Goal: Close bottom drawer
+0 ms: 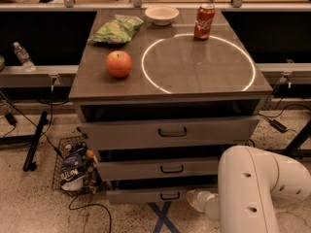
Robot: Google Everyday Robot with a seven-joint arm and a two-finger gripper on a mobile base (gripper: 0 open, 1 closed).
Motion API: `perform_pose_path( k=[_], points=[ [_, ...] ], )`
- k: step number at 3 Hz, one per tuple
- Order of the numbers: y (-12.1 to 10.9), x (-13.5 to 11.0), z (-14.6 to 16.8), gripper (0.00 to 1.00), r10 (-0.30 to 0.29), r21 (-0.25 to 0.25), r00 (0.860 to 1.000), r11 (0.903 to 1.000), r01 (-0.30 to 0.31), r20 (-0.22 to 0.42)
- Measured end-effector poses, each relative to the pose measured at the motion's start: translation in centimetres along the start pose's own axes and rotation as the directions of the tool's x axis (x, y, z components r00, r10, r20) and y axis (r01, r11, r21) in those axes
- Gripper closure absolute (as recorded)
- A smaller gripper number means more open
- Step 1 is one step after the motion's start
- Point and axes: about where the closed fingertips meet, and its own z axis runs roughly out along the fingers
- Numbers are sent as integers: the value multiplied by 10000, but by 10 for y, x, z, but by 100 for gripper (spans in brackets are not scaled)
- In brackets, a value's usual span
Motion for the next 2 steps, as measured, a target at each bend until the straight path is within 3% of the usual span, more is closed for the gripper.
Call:
perform_pose_path(
  k=[2],
  points=[
    [-16,-7,2,100,-61,457,9999,9989,55,125]
  ],
)
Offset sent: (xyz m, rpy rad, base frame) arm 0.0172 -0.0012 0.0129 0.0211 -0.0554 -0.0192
